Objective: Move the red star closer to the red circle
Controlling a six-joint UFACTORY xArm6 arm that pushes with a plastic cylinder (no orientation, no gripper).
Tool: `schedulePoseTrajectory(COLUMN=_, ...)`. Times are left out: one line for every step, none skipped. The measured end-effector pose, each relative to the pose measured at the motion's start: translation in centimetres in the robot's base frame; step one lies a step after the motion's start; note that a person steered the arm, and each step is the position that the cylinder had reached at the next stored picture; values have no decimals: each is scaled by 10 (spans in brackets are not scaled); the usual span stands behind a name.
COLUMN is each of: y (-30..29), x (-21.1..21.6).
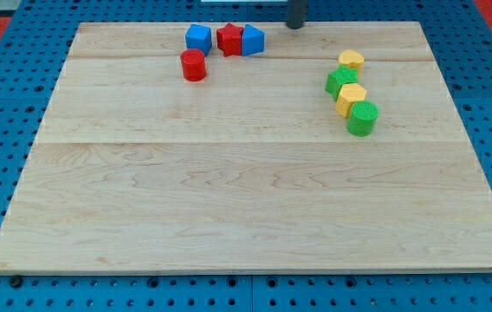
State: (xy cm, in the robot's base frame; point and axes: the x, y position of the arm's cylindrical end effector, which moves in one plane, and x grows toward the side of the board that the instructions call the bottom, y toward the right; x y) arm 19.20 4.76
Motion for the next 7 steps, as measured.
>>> schedulePoseTrajectory(y=-51, x=1)
schedulePoseTrajectory(y=-73, x=6)
schedulePoseTrajectory(y=-66, x=39)
schedulePoseTrajectory(y=-66, x=62)
schedulePoseTrajectory(y=-66, x=78)
schedulePoseTrajectory(y=-66, x=64)
schedulePoseTrajectory(y=-80, x=58)
